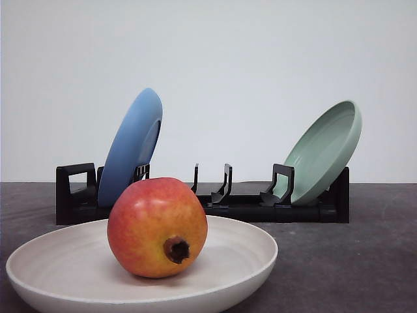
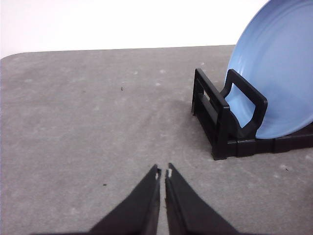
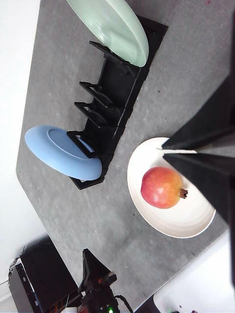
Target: Place pomegranate in white plate
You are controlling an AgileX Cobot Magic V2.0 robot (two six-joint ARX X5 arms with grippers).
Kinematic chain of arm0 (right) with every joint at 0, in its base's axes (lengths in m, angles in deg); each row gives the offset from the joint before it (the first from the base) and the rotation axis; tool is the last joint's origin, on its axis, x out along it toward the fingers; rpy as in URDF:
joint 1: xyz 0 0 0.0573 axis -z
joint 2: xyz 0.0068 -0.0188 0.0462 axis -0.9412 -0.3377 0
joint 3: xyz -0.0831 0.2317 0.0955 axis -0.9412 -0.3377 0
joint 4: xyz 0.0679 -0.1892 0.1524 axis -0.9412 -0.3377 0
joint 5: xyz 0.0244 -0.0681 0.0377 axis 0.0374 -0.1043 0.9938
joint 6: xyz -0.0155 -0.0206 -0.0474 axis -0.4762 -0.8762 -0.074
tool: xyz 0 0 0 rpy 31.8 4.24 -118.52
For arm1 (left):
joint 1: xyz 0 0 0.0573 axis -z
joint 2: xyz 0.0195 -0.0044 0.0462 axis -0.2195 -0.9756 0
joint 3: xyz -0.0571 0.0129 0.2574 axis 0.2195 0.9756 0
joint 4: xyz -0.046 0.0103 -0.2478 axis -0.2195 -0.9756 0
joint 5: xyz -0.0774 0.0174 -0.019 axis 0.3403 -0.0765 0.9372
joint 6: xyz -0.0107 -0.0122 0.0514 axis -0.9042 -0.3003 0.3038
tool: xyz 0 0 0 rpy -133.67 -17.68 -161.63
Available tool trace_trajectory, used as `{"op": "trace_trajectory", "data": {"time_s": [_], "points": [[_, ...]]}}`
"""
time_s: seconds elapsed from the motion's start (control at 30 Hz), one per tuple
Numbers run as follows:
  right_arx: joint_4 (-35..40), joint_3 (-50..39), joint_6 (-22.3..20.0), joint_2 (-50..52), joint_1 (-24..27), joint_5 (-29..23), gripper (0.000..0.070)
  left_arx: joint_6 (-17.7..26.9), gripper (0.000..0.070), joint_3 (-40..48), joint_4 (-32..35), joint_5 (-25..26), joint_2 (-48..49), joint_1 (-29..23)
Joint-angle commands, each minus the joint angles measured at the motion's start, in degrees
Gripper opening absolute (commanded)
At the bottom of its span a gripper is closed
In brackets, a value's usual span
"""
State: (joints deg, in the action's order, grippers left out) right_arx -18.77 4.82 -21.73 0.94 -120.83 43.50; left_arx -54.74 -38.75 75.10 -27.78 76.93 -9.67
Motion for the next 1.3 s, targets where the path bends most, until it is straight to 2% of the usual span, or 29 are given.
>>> {"op": "trace_trajectory", "data": {"time_s": [0.0,0.07,0.17,0.2,0.3,0.37,0.43,0.6,0.73,0.97,1.27], "points": [[0.92,0.12,-0.63,0.11,-0.50,-0.15,0.0003,0.57,0.0000,0.74,0.07,-0.15,0.09,-0.04],[0.82,-0.07,-0.72,0.86,1.33,-0.12,0.0003,0.57,0.0000,0.74,0.07,-0.15,0.09,-0.04],[0.76,-0.63,-0.98,1.51,7.20,1.76,0.0003,0.57,0.0000,0.74,0.07,-0.15,0.09,-0.04],[1.45,-1.34,-2.23,1.77,9.73,1.32,0.0003,0.57,0.0000,0.74,0.07,-0.15,0.09,-0.04],[5.32,-5.33,-10.36,2.55,17.50,-1.58,0.0003,0.57,0.0000,0.74,0.07,-0.15,0.09,-0.04],[10.75,-9.86,-14.72,3.14,22.60,-1.92,0.0003,0.57,0.0000,0.74,0.07,-0.15,0.09,-0.04],[18.80,-15.80,-17.05,3.80,27.72,-1.65,0.0003,0.57,0.0000,0.74,0.07,-0.15,0.09,-0.04],[40.85,-31.31,-17.28,6.23,38.03,-1.69,0.0003,0.57,0.0000,0.74,0.07,-0.15,0.09,-0.04],[50.43,-40.54,-17.29,8.24,43.28,-1.89,0.0003,0.57,0.0000,0.74,0.07,-0.15,0.09,-0.04],[51.48,-48.65,-16.27,11.80,47.06,-1.91,0.0003,0.57,0.0000,0.74,0.07,-0.15,0.09,-0.04],[40.34,-48.81,-16.92,15.91,48.86,-3.00,0.0003,0.56,0.0000,0.74,0.07,-0.15,0.09,-0.04]]}}
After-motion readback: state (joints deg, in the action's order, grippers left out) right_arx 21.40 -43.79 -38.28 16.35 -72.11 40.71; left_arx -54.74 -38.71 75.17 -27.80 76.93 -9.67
